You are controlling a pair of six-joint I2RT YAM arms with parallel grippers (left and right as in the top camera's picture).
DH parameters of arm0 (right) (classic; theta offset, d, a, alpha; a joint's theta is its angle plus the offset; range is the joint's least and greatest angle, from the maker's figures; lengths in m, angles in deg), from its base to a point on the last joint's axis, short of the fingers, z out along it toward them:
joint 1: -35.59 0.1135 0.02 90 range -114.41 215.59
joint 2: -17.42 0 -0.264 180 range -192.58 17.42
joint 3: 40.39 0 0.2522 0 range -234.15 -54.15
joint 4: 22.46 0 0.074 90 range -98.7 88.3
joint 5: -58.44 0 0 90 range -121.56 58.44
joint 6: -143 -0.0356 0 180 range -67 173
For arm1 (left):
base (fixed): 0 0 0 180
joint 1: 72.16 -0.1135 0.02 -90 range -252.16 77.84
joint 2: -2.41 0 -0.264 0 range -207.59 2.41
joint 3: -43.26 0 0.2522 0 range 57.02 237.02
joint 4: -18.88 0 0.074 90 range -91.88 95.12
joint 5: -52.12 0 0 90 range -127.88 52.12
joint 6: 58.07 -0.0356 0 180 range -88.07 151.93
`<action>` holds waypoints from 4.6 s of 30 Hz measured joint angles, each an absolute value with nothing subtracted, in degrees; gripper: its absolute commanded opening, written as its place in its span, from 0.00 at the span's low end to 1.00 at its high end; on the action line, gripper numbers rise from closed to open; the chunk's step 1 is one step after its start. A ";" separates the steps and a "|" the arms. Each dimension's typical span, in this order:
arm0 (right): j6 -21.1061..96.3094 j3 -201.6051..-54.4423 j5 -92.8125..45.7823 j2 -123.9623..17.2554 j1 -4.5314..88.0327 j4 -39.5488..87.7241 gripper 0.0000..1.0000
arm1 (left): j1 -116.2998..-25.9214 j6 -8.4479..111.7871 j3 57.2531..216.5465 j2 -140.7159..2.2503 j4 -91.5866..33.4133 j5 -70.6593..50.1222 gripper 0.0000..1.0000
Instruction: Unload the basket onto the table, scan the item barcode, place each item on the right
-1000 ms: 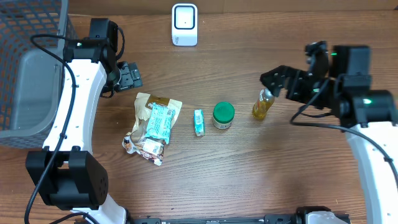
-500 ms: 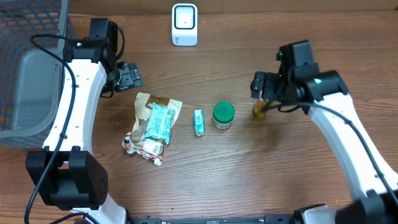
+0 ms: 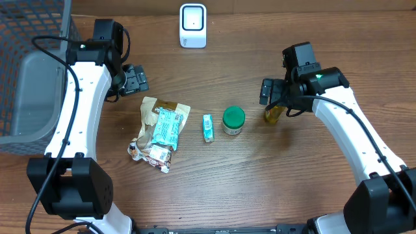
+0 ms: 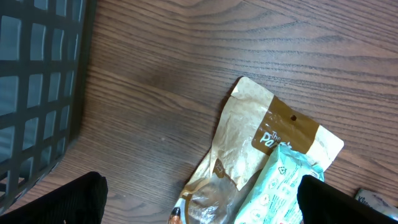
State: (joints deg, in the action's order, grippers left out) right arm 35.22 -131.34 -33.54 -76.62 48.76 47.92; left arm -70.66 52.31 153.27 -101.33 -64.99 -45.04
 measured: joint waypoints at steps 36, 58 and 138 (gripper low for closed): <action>35.53 -131.34 -34.02 -81.78 48.76 48.29 0.65 | -70.66 52.31 153.27 -101.33 -64.96 -45.06 1.00; 35.24 -138.39 -28.01 -81.58 44.52 57.93 0.20 | -70.66 52.31 153.27 -101.33 -64.99 -45.04 1.00; 48.57 -144.17 19.66 -73.69 42.33 76.38 0.11 | -70.66 52.31 153.27 -101.33 -64.99 -45.04 1.00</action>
